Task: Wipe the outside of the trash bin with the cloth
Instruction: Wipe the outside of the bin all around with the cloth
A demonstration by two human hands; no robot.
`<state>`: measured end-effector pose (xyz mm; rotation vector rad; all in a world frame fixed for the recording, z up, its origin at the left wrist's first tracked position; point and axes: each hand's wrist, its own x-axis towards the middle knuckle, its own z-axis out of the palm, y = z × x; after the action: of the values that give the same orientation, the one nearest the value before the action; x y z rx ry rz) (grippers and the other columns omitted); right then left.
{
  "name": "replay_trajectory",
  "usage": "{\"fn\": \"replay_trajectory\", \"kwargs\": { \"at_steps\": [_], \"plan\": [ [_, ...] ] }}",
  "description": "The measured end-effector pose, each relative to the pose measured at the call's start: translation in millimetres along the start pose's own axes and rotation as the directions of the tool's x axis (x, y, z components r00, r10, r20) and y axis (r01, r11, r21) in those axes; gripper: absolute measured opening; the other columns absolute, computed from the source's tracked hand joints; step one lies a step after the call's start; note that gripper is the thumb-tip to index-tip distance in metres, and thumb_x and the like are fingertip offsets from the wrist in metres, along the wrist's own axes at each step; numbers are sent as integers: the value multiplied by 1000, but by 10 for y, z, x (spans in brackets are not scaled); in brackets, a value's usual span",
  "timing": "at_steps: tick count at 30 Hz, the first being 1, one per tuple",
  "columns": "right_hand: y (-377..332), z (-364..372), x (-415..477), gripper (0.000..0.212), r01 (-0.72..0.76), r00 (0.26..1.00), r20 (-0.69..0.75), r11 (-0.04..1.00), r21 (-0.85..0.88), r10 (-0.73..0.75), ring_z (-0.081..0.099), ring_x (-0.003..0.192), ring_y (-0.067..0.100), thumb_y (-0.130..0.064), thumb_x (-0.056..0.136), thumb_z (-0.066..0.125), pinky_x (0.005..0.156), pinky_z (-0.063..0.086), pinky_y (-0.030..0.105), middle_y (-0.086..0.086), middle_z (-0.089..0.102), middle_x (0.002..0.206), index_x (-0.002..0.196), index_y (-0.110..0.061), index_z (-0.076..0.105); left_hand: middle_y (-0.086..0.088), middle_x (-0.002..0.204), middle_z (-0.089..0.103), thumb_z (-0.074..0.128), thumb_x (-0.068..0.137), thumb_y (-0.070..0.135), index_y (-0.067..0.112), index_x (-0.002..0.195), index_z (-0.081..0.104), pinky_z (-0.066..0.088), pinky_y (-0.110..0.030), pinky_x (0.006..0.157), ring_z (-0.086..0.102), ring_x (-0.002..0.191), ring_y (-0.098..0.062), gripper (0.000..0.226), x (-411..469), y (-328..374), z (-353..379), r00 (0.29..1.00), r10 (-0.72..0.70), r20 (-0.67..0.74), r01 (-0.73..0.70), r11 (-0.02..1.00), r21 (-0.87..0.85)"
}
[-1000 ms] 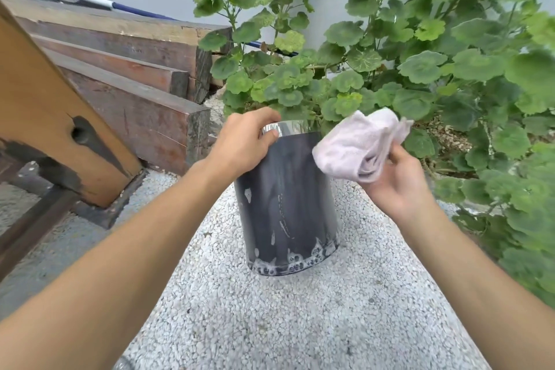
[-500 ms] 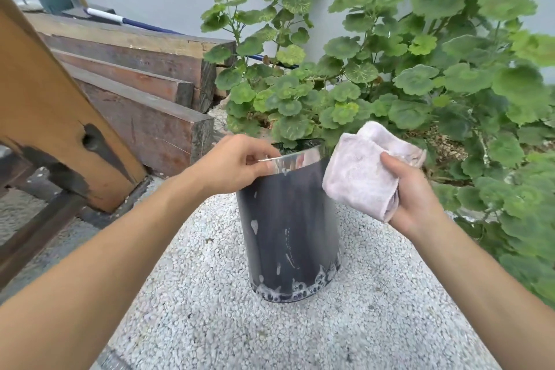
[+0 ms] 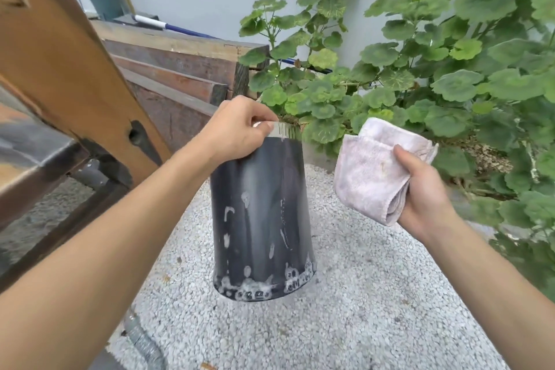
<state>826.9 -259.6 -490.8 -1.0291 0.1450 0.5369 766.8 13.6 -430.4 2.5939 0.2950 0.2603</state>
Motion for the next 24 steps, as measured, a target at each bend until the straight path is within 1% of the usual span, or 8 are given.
{"fn": "replay_trajectory", "kwargs": {
  "at_steps": [6,10,13,15,17,19,21,24],
  "plan": [
    [285,239,67,30,58,998,-17,995,-79,-60,69,113,27,-24,101,54,103,49,52,9,73,121,128,-13,61,4,113,74,63,95,24,20,115,75,41,-22,89,63,109,-18,23,-9,-233,292,1000,-7,19,7,1000,-5],
    [444,407,112,11,130,989,-40,956,-264,-145,71,96,42,-22,100,58,93,52,62,20,75,100,99,-18,69,10,94,73,72,89,31,23,96,71,44,-26,81,59,80,-6,10,2,-371,391,989,-53,-140,32,988,-149],
    [580,525,211,9,170,977,-70,934,-315,-201,76,77,23,-23,99,61,82,57,49,5,78,80,95,-17,67,13,79,67,71,89,37,25,89,72,43,-37,94,54,72,-5,12,-7,-452,424,983,29,-179,-42,997,-68],
    [656,588,292,15,173,970,-93,910,-377,-223,74,70,26,-27,98,62,68,57,42,6,74,75,95,-13,66,14,83,67,66,93,41,27,91,74,32,-57,109,58,87,-16,15,-19,-493,436,981,89,-175,-77,994,71],
    [715,660,347,22,178,967,-86,873,-454,-241,71,65,27,-30,98,60,60,56,39,8,71,71,92,-11,67,14,98,71,60,97,40,26,99,75,28,-68,108,58,105,-20,21,-37,-500,425,981,129,-145,-106,982,157],
    [785,723,392,30,196,963,-49,812,-549,-265,68,61,31,-38,97,58,56,56,40,10,68,67,91,-9,68,14,115,70,49,103,39,29,116,71,31,-71,104,56,117,-24,27,-64,-487,416,983,160,-90,-134,961,242],
    [847,782,414,32,235,958,29,728,-644,-284,65,55,32,-43,96,55,52,54,40,10,65,65,91,-13,65,12,137,59,39,105,34,31,139,55,30,-71,106,48,131,-27,38,-79,-490,433,989,143,-21,-131,950,285],
    [914,849,472,24,347,928,191,557,-755,-319,65,67,29,-44,98,52,69,57,41,-3,66,74,100,-23,63,6,166,23,33,103,20,29,157,29,15,-65,118,16,153,-25,55,-48,-541,408,989,107,107,-130,959,251]
  ]
}}
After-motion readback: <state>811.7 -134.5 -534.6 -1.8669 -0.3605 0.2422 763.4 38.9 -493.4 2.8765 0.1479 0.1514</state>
